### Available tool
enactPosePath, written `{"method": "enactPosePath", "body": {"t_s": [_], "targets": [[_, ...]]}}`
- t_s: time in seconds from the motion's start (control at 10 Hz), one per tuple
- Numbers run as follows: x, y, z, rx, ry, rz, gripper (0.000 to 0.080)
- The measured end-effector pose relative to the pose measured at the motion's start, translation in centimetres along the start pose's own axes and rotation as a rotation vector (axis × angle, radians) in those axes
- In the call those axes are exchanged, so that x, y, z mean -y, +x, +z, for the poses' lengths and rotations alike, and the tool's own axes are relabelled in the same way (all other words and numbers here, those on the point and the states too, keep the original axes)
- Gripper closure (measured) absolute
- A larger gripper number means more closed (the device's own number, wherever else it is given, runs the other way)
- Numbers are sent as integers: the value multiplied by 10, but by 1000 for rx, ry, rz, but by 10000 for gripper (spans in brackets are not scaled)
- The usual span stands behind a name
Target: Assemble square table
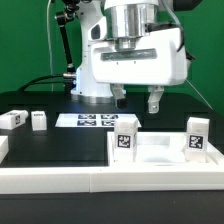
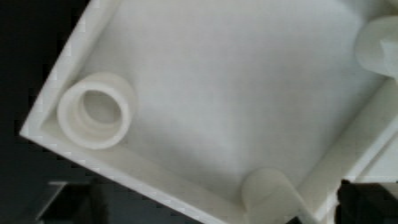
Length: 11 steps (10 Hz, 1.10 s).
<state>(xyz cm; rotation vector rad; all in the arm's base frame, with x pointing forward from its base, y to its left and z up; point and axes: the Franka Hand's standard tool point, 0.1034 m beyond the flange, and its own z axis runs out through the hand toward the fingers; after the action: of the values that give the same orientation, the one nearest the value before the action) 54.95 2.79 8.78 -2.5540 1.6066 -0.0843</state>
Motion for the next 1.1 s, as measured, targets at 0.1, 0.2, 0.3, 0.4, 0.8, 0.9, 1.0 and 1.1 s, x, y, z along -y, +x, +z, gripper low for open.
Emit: {"method": "enactPosePath", "body": {"t_s": [0.1,0.2,0.3,0.4,0.8,0.9,1.0,1.1], "targets": [[-3,-5,2,6,-4,102,150],[-3,-11,5,9,-8,189,150],[-4,-16,8,7,-8,290,150],[-4,-19,10,9,-7,360,150],[-4,-23,12,19,-6,559,150],[-7,-29,15,20,-17,552,150],[-15,-37,20,21,-35,543,150],[-21,-42,24,22,-48,534,150]]}}
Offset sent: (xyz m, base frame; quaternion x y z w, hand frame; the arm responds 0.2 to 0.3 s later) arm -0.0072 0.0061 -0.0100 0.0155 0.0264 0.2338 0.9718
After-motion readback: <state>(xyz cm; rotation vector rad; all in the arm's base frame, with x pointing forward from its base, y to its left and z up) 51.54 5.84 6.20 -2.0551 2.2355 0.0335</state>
